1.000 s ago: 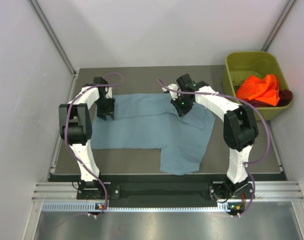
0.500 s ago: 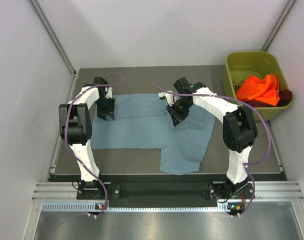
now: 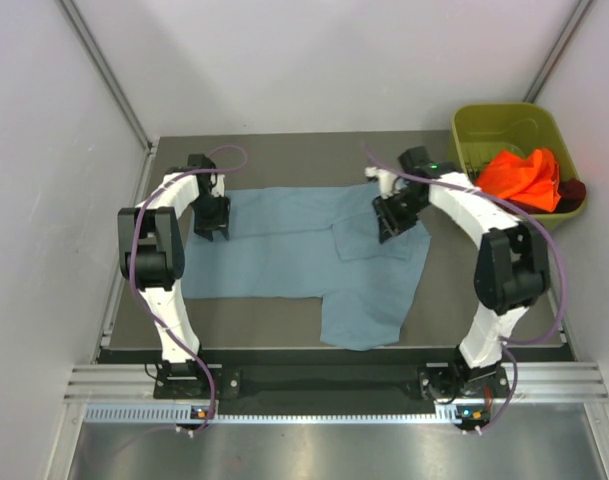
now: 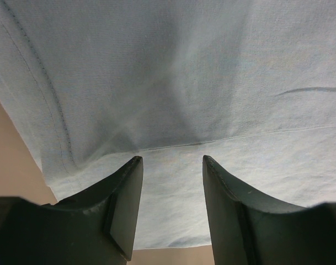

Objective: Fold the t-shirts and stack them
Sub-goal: Fold the tshirt

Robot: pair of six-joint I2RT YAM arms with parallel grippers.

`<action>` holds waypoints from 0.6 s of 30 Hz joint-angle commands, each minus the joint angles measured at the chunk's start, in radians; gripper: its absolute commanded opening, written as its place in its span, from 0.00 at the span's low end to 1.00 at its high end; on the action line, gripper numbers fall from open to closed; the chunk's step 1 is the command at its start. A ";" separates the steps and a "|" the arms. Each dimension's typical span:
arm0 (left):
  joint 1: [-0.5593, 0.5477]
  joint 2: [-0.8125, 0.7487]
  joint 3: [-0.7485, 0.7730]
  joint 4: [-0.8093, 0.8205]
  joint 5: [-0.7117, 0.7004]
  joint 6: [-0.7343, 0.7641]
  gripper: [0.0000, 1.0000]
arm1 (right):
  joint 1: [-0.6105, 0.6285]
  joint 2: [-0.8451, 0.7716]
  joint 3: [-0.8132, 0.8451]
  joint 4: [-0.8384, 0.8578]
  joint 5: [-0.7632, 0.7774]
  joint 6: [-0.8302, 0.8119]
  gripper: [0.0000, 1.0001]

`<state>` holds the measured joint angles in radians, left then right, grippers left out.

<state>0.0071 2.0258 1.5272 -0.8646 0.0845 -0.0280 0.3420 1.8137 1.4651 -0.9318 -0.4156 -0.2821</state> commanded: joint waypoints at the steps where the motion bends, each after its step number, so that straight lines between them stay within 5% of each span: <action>1: 0.007 -0.019 0.017 0.010 0.001 -0.006 0.52 | -0.153 -0.080 -0.040 0.001 -0.021 0.028 0.36; 18: 0.004 -0.030 0.022 -0.001 -0.022 0.010 0.52 | -0.323 0.035 -0.091 -0.004 -0.146 0.012 0.35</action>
<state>0.0078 2.0258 1.5307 -0.8654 0.0799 -0.0273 0.0528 1.8263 1.3251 -0.9318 -0.5323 -0.2642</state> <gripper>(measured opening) 0.523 0.349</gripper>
